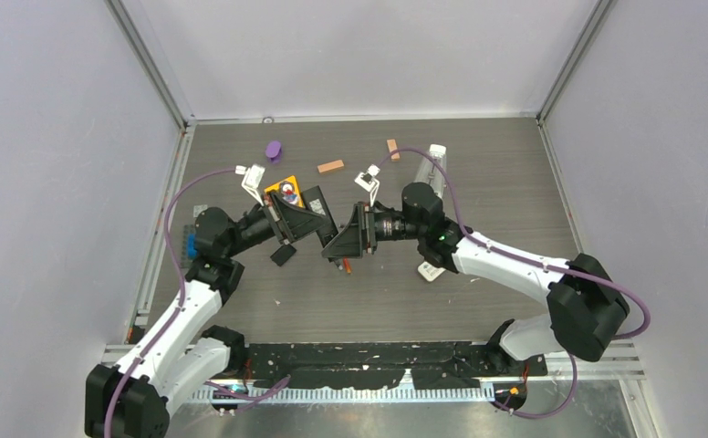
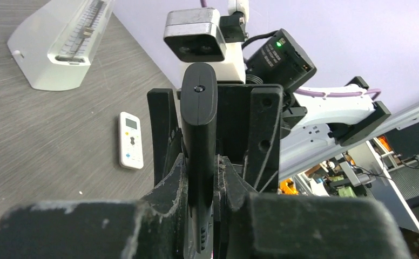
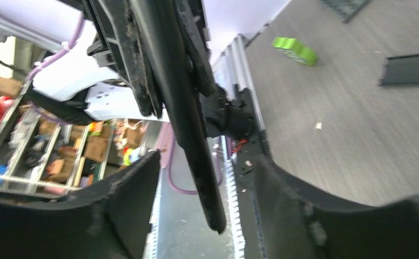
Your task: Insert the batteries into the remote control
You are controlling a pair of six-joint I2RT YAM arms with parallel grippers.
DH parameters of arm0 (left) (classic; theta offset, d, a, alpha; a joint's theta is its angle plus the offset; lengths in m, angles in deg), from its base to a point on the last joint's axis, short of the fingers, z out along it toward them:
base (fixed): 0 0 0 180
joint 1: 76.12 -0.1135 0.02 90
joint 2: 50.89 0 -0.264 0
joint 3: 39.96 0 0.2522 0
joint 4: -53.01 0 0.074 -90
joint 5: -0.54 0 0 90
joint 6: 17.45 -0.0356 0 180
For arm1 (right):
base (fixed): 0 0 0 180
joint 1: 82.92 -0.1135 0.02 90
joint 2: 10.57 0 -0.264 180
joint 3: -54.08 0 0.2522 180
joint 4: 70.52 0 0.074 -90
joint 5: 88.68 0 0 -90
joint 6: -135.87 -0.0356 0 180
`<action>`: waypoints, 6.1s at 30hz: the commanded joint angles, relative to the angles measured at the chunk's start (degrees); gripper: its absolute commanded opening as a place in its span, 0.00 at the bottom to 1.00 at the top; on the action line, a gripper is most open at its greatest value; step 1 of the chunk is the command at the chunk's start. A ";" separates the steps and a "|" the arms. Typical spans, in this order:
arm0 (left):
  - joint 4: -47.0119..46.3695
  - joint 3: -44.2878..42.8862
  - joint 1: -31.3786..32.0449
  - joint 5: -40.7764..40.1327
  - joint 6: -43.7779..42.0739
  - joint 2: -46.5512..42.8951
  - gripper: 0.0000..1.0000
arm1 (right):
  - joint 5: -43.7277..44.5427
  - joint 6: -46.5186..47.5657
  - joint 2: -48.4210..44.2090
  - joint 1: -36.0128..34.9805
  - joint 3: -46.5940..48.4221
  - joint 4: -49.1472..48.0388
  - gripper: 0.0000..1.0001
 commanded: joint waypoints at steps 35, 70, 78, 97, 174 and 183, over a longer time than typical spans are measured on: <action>45.32 -9.73 -1.38 -32.65 -21.05 -12.29 0.00 | 61.13 25.47 21.66 -12.02 23.92 44.58 0.48; 42.12 -9.21 -13.80 -23.03 -19.08 -2.61 0.00 | 54.07 34.62 39.99 -9.70 39.32 53.09 0.33; 41.17 -8.75 -13.79 -22.45 -18.69 -2.21 0.00 | 54.37 33.20 40.26 -9.33 38.83 53.10 0.13; 15.22 -0.24 -13.74 -7.86 -8.39 -6.58 0.00 | 55.48 26.85 16.54 -5.87 35.57 49.97 0.05; -16.97 5.18 -13.54 -2.34 26.05 1.00 0.00 | 49.32 33.60 3.80 -16.88 29.93 40.63 0.22; -13.54 5.65 -13.54 -2.34 23.15 0.44 0.00 | 50.62 31.50 2.82 -16.80 32.02 41.53 0.37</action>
